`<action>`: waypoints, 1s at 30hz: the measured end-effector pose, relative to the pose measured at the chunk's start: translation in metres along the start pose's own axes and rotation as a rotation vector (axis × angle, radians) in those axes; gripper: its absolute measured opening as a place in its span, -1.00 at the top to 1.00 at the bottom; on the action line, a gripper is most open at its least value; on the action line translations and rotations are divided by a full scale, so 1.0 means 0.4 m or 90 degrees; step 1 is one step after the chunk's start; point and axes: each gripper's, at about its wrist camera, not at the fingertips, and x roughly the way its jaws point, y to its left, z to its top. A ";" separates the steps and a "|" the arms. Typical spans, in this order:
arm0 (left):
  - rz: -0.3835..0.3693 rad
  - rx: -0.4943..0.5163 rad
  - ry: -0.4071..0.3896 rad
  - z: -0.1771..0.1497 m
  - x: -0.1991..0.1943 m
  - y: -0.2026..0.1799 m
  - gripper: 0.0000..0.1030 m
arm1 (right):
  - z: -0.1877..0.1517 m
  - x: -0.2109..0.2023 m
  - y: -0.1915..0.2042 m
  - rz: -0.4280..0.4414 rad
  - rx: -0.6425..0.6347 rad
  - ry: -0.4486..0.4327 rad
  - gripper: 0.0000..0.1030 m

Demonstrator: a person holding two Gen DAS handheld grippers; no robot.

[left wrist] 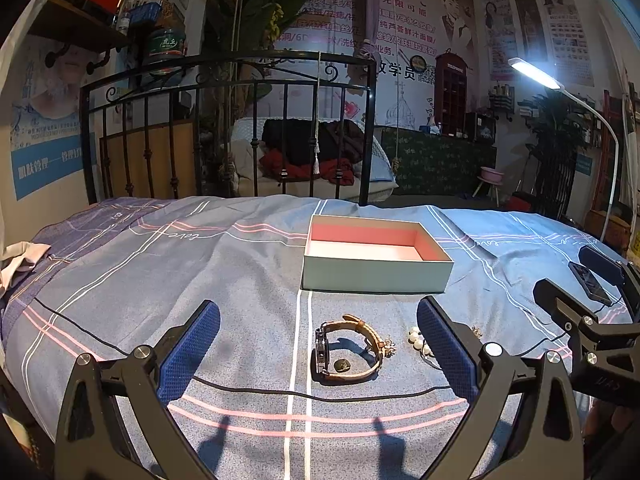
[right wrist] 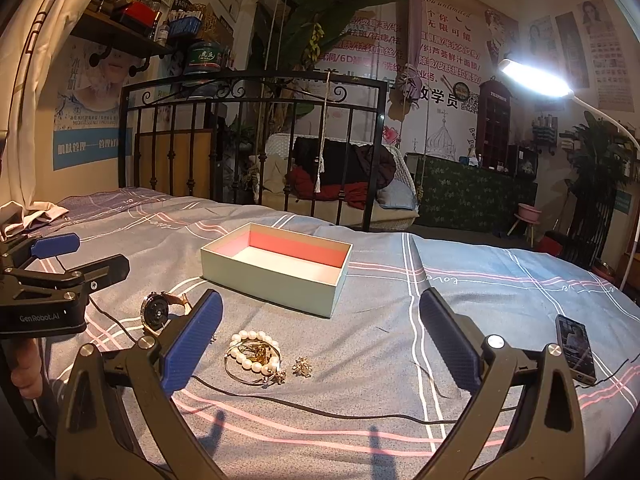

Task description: Organize jewelry

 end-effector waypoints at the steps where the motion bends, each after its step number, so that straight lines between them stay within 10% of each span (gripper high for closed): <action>1: 0.000 0.000 0.000 -0.001 0.001 -0.001 -0.87 | -0.001 0.000 -0.001 0.000 0.000 -0.001 -0.89; 30: 0.000 0.002 0.005 -0.020 0.003 0.009 -0.87 | 0.008 -0.018 -0.002 0.003 0.003 0.000 -0.89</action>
